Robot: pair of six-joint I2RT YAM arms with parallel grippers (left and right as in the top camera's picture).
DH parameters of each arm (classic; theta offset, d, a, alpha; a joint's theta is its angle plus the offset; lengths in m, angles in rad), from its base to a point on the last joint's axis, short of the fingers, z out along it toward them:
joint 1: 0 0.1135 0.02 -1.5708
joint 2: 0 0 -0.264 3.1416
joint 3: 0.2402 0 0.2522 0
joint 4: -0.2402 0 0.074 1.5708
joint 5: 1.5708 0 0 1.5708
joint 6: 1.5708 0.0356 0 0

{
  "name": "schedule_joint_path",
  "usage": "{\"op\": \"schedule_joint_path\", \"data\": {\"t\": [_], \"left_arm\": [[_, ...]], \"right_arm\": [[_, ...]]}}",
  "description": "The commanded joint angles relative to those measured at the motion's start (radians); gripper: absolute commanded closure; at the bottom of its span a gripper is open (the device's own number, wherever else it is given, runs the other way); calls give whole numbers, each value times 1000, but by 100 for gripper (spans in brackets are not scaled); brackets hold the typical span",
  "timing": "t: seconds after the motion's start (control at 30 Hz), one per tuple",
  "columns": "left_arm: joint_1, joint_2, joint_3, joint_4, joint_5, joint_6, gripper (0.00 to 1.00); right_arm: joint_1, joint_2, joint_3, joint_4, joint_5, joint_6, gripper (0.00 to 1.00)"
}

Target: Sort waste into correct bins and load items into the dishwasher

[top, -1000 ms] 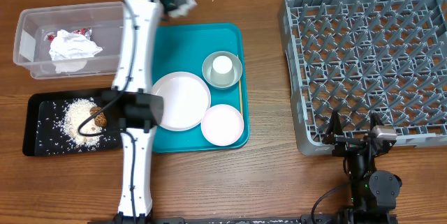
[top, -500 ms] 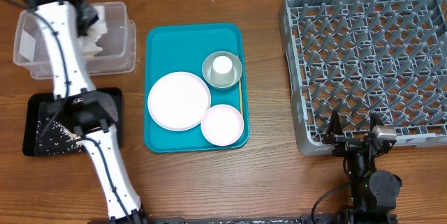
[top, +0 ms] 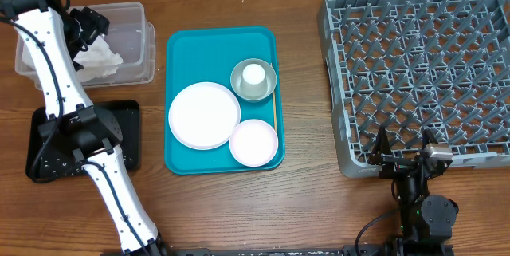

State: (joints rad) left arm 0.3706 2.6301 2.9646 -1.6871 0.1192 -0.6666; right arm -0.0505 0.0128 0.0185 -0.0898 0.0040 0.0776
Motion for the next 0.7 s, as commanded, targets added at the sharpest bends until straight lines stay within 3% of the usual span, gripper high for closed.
{"op": "schedule_joint_path", "data": {"t": [0.0,0.17,0.43,0.67], "left_arm": [[23,-111,17,-3,166,101,0],[22,-252,16,-3,185,280,0],[8,-479,-28,-3,215,307,0],[2,-805,-473,-3,184,331,0]], "right_arm": [[3,-10,-10,5,2,-3,0],[3,-10,-10,5,2,-3,0],[3,-10,-10,5,2,-3,0],[3,-10,-10,5,2,-3,0]]}}
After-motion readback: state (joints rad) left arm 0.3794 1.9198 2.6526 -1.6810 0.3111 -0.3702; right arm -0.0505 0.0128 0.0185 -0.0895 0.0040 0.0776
